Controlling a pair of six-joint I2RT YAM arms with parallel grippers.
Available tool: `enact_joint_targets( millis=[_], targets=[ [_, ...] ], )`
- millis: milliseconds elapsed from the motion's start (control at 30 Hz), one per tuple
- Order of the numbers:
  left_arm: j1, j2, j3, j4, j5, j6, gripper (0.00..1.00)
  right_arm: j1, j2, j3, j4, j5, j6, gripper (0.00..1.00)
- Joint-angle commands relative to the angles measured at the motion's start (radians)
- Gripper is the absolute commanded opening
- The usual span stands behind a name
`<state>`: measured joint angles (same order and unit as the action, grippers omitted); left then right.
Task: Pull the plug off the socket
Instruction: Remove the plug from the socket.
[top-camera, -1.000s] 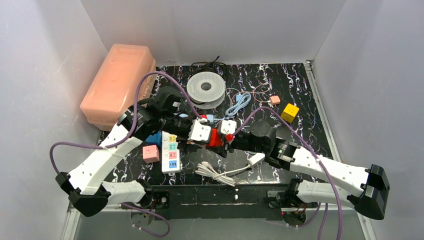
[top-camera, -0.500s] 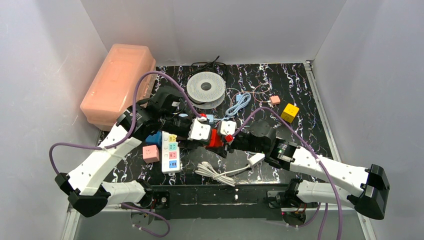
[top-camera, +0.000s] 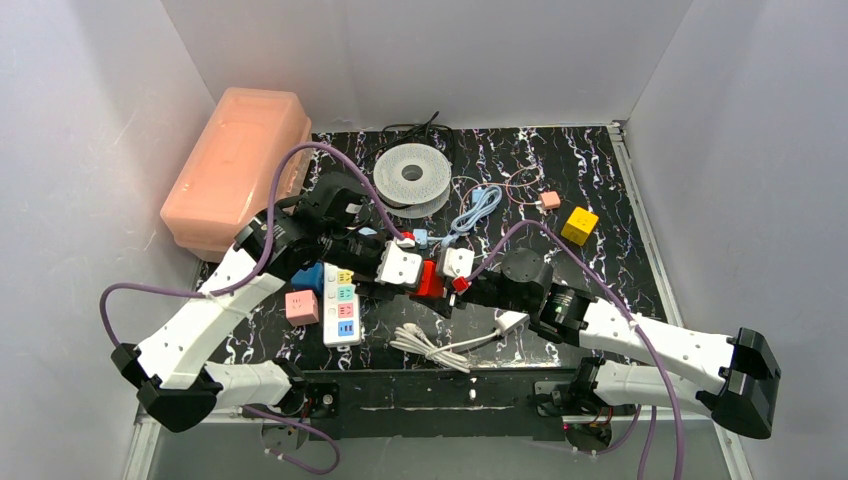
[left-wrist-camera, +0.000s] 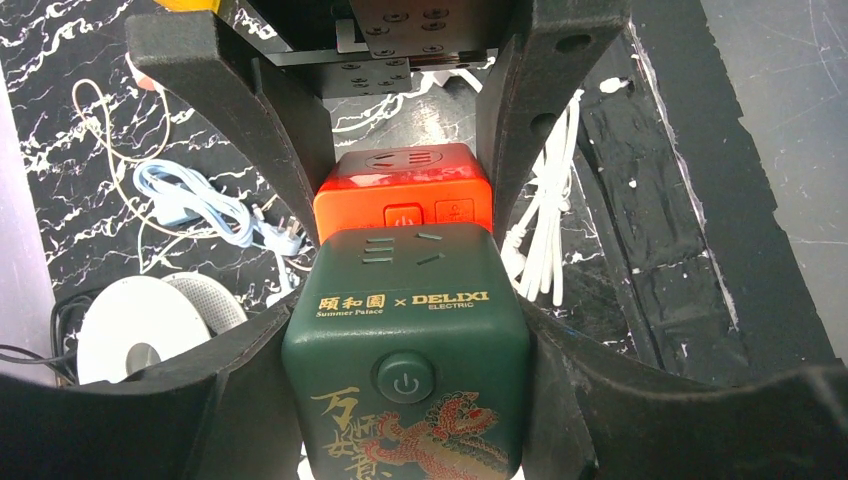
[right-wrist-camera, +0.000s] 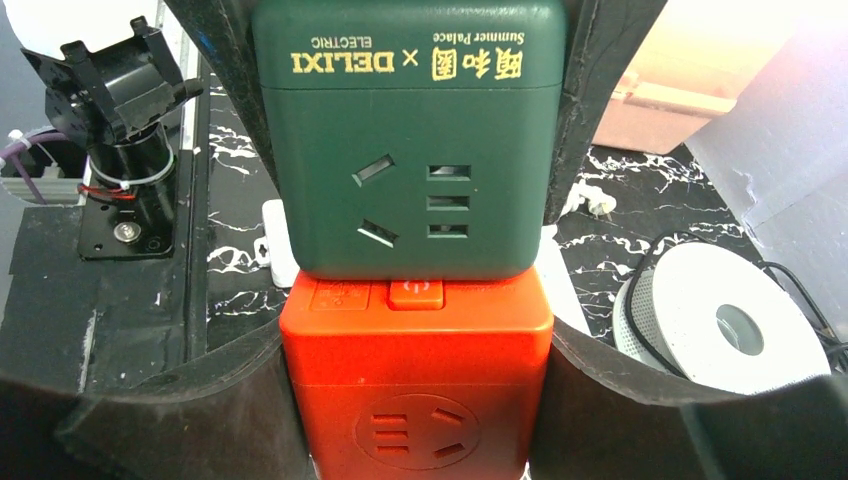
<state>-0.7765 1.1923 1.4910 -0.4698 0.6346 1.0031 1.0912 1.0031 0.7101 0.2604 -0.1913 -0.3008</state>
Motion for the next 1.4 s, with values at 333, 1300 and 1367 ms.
enact_joint_targets(
  millis=[333,1300,1367],
  targets=[
    [-0.004,-0.012,0.064,-0.107,0.031,0.05,0.0,-0.007,-0.012,-0.058,0.015,0.069,-0.005,0.01],
    [-0.004,-0.052,0.13,-0.099,0.039,0.098,0.0,-0.007,0.063,-0.191,-0.079,0.049,0.165,0.01],
    [-0.004,-0.057,0.129,-0.085,0.038,0.092,0.0,-0.007,0.043,-0.223,-0.049,0.062,0.179,0.01]
  ],
)
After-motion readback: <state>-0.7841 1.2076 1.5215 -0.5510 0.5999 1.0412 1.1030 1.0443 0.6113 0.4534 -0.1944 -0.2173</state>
